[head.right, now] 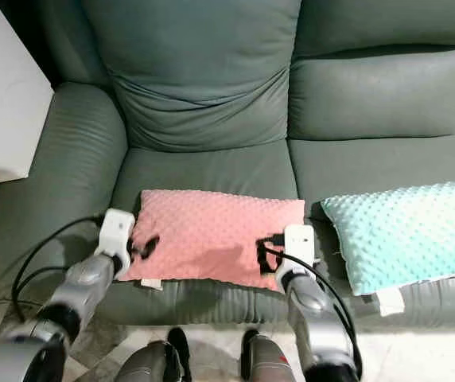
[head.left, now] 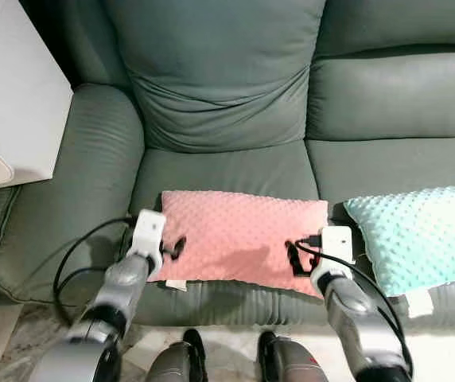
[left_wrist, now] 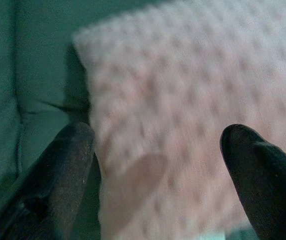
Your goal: Move the pillow to the sofa
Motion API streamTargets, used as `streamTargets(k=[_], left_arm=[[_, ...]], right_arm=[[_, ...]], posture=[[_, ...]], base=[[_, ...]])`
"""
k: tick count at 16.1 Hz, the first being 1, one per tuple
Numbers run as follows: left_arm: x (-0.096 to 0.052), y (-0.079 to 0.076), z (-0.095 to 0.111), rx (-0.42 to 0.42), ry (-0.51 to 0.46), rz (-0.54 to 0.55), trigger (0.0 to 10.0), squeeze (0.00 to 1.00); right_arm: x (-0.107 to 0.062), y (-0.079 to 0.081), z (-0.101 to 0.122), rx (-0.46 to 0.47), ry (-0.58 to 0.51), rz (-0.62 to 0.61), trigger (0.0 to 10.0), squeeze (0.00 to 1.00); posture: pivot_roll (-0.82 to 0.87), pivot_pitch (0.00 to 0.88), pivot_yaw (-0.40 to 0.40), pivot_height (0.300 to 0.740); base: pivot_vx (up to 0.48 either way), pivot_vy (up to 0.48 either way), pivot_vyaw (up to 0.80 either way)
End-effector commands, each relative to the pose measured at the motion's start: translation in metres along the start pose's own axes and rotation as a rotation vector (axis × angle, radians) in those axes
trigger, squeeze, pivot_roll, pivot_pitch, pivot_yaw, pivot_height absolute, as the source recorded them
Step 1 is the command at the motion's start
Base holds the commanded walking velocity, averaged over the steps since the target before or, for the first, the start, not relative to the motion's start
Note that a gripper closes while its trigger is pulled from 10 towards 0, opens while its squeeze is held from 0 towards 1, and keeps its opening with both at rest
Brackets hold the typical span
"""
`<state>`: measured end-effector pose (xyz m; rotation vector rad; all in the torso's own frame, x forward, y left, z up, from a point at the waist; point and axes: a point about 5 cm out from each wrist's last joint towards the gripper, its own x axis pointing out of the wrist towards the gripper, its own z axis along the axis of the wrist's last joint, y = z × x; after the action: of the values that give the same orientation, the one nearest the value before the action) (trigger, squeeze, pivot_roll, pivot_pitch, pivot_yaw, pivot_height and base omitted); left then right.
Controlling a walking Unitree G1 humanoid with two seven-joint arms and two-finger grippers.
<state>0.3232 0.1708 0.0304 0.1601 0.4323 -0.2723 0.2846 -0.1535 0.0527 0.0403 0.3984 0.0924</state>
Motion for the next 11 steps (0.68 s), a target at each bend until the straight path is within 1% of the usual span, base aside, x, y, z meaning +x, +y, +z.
streamTargets(k=[1, 2, 3, 4, 5, 6, 7, 9, 10, 11], left_arm=[[-0.013, 0.009, -0.028, 0.038, 0.102, -0.028, 10.0, 1.0], [-0.018, 0.013, -0.035, 0.055, 0.131, -0.044, 10.0, 1.0], [-0.025, 0.017, -0.046, 0.076, 0.173, -0.067, 10.0, 1.0], [-0.027, 0.018, -0.049, 0.084, 0.189, -0.078, 10.0, 1.0], [-0.032, 0.017, -0.058, 0.103, 0.229, -0.104, 10.0, 1.0], [-0.035, 0.013, -0.066, 0.126, 0.269, -0.14, 10.0, 0.0], [-0.036, 0.009, -0.072, 0.153, 0.296, -0.163, 10.0, 0.0], [-0.036, -0.001, -0.078, 0.162, 0.328, -0.205, 10.0, 0.0], [-0.035, -0.005, -0.079, 0.182, 0.34, -0.212, 10.0, 0.0], [-0.035, -0.007, -0.079, 0.185, 0.345, -0.213, 10.0, 0.0]], right_arm=[[-0.01, 0.004, -0.013, 0.018, 0.094, 0.061, 10.0, 1.0], [-0.015, 0.006, -0.016, 0.02, 0.131, 0.103, 10.0, 1.0], [-0.023, 0.012, -0.023, 0.026, 0.2, 0.195, 10.0, 1.0], [-0.026, 0.014, -0.026, 0.027, 0.226, 0.224, 10.0, 1.0], [-0.031, 0.017, -0.034, 0.037, 0.284, 0.273, 10.0, 1.0], [-0.034, 0.022, -0.042, 0.031, 0.323, 0.322, 10.0, 0.56], [-0.034, 0.023, -0.049, 0.015, 0.334, 0.34, 10.0, 0.0], [-0.036, 0.025, -0.058, -0.004, 0.373, 0.383, 10.0, 0.0], [-0.035, 0.022, -0.064, -0.012, 0.397, 0.374, 10.0, 0.0], [-0.035, 0.021, -0.066, -0.024, 0.401, 0.368, 10.0, 0.0]], posture=[[-0.06, 0.286, 0.068, 0.74], [-0.05, 0.282, 0.068, 0.74], [-0.05, 0.277, 0.068, 0.74], [-0.05, 0.276, 0.069, 0.74], [-0.05, 0.273, 0.07, 0.74], [-0.04, 0.272, 0.07, 0.74], [-0.04, 0.271, 0.07, 0.74], [-0.04, 0.277, 0.072, 0.74], [-0.04, 0.282, 0.071, 0.74], [-0.04, 0.285, 0.07, 0.74]], base=[[0.0, 0.0, 0.0], [0.0, 0.0, 0.0], [0.0, 0.0, 0.0], [0.0, 0.0, 0.0], [0.0, 0.0, 0.0], [0.0, 0.0, 0.0], [0.0, 0.0, 0.0], [0.0, 0.0, 0.0], [0.0, 0.0, 0.0], [0.0, 0.0, 0.0]])
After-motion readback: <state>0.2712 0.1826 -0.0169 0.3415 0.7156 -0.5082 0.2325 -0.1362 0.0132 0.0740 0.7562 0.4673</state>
